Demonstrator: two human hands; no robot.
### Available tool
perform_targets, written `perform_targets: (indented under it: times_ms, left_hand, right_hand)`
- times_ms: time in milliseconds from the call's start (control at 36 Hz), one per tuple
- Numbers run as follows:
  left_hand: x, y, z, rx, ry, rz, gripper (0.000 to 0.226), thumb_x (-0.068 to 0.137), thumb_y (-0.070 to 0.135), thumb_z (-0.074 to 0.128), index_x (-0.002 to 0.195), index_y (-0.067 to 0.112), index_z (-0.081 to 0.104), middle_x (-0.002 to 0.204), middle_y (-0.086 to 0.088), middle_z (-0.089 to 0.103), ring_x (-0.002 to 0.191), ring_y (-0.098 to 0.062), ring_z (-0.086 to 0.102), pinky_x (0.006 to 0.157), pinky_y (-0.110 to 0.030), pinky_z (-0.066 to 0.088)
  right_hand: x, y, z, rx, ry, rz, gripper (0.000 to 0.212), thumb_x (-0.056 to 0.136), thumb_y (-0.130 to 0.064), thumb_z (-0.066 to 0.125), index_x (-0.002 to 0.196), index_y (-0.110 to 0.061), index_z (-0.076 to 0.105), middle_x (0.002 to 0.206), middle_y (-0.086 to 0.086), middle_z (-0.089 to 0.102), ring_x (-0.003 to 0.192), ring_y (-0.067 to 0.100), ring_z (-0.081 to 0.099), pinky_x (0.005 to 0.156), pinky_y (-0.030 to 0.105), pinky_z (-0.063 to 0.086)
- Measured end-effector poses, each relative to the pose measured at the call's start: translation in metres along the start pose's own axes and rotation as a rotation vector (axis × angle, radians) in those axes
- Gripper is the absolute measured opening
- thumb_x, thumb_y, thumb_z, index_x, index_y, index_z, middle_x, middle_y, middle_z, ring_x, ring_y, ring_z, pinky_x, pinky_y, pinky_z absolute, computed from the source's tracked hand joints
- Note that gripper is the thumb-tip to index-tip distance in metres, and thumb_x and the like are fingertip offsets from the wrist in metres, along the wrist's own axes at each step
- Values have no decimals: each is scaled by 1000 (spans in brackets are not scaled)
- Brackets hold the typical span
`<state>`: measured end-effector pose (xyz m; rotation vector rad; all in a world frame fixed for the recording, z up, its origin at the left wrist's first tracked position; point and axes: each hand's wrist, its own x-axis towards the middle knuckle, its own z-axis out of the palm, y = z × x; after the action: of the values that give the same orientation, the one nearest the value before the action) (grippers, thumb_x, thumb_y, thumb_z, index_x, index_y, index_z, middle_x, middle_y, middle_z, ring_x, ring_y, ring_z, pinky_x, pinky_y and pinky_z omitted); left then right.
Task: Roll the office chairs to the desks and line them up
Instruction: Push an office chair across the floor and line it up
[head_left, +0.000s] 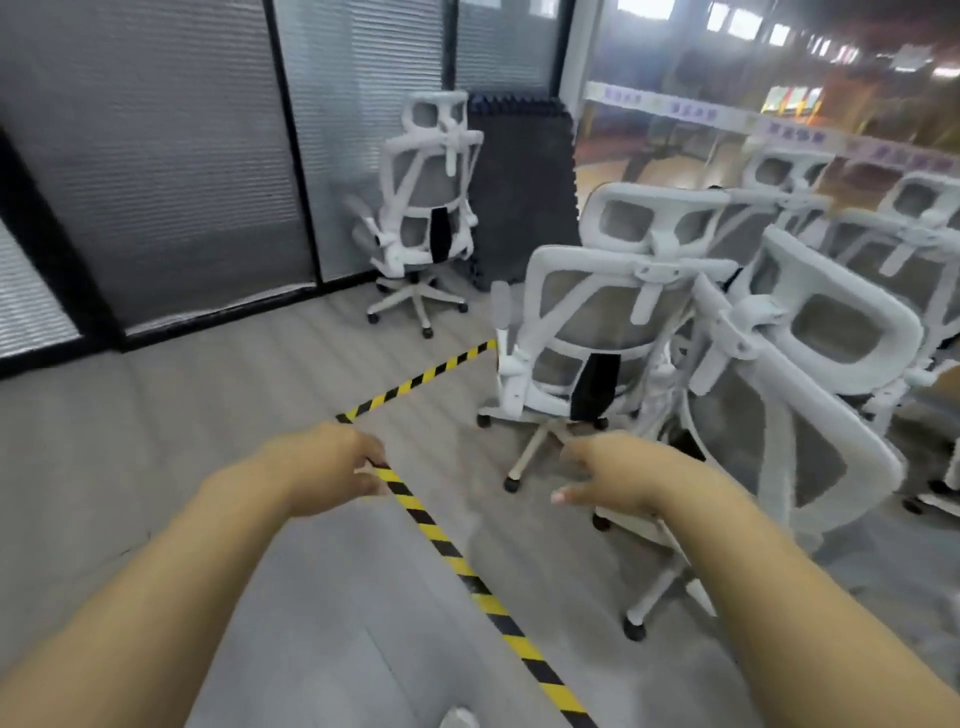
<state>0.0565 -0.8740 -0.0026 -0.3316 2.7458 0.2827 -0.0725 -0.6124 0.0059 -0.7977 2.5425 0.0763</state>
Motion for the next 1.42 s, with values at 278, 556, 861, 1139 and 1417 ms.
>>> perform_targets:
  times_ms: [278,556,861,1139,1417]
  left_hand:
    - [65,-104,-42,-66,42,-178,42,87,55,53,123,35,52,118,9,56,105,-13,55,87,-30,46]
    - [158,-192,-109,-93,69,-267,41,88,54,52,125,36,51,121,10,56,105,-13,56,91,-33,47]
    - [263,-300,-153,-89,54,-308,42,86,55,53,124,36,51,121,9,57,105,-14,56,88,-32,48]
    - [402,-394,-225,-15,43,-205,41,87,53,53,124,35,50,123,6,55,108,-16,54,90,-33,47]
    - [555,-418,-294,3,3,-33,42,88,52,52,127,35,48,126,6,54,108,-16,54,90,-34,48]
  right_hand:
    - [147,-62,-52,-23,-8,-107,63,82,-58,59,135,-29,42,129,-2,54,112,20,53,92,35,45]
    - [296,-115,-137,-98,-4,-179,67,84,-56,58,139,-25,39,134,0,53,114,22,55,93,36,47]
    - [439,-189,-199,-126,-40,-243,61,84,-57,58,135,-29,41,130,-2,55,111,22,55,91,38,48]
    - [556,-222,-264,-70,-5,-133,59,86,-54,57,136,-27,42,130,0,53,114,21,52,91,36,46]
    - [651,-189,-320,-5,-28,34,61,85,-56,58,136,-28,41,129,-3,54,114,20,52,93,35,45]
